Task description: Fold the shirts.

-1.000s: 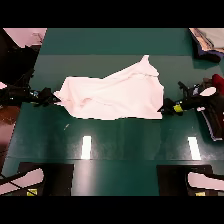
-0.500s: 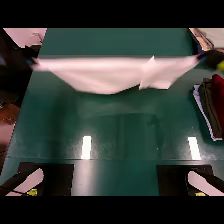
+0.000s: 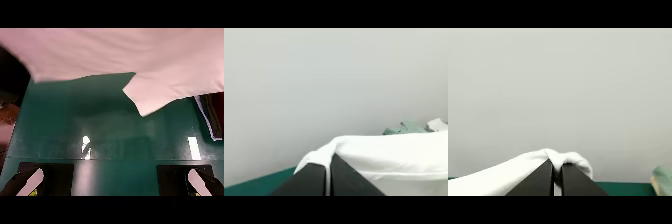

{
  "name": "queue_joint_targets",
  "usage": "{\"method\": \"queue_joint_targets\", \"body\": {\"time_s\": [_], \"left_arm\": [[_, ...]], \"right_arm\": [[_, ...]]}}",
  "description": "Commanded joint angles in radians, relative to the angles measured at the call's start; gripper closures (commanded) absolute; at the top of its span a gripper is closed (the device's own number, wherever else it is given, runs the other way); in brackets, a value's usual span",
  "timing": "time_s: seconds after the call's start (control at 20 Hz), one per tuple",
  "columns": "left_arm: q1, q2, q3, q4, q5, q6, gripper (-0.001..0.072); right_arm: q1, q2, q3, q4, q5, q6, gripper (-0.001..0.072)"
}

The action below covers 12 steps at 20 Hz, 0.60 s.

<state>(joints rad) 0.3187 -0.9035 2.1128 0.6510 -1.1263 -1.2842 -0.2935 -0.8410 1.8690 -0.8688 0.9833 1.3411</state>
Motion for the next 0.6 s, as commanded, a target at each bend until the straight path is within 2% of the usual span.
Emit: {"method": "queue_joint_targets", "body": {"time_s": [0.0, 0.15, 0.3, 0.4, 0.55], "left_arm": [[0.0, 0.058, 0.051, -0.074, 0.005, -0.003, 0.0685], [0.0, 0.071, 0.051, -0.088, -0.033, -0.029, 0.0686], [0.0, 0.071, -0.049, 0.015, -0.069, -0.08, 0.0686], [0.0, 0.058, -0.202, 0.066, -0.114, -0.112, 0.0686], [-0.005, 0.001, -0.462, 0.073, -0.192, -0.123, 0.0686]], "right_arm": [[-0.132, 0.078, 0.084, -0.04, 0.08, 0.001, 0.0695], [-0.257, 0.123, 0.084, -0.079, 0.138, 0.019, 0.0696], [-0.267, 0.111, 0.042, -0.048, 0.209, 0.065, 0.0697], [-0.228, 0.036, 0.023, -0.013, 0.329, 0.093, 0.0697], [-0.053, -0.138, -0.018, -0.042, 0.472, 0.142, 0.0697]]}}
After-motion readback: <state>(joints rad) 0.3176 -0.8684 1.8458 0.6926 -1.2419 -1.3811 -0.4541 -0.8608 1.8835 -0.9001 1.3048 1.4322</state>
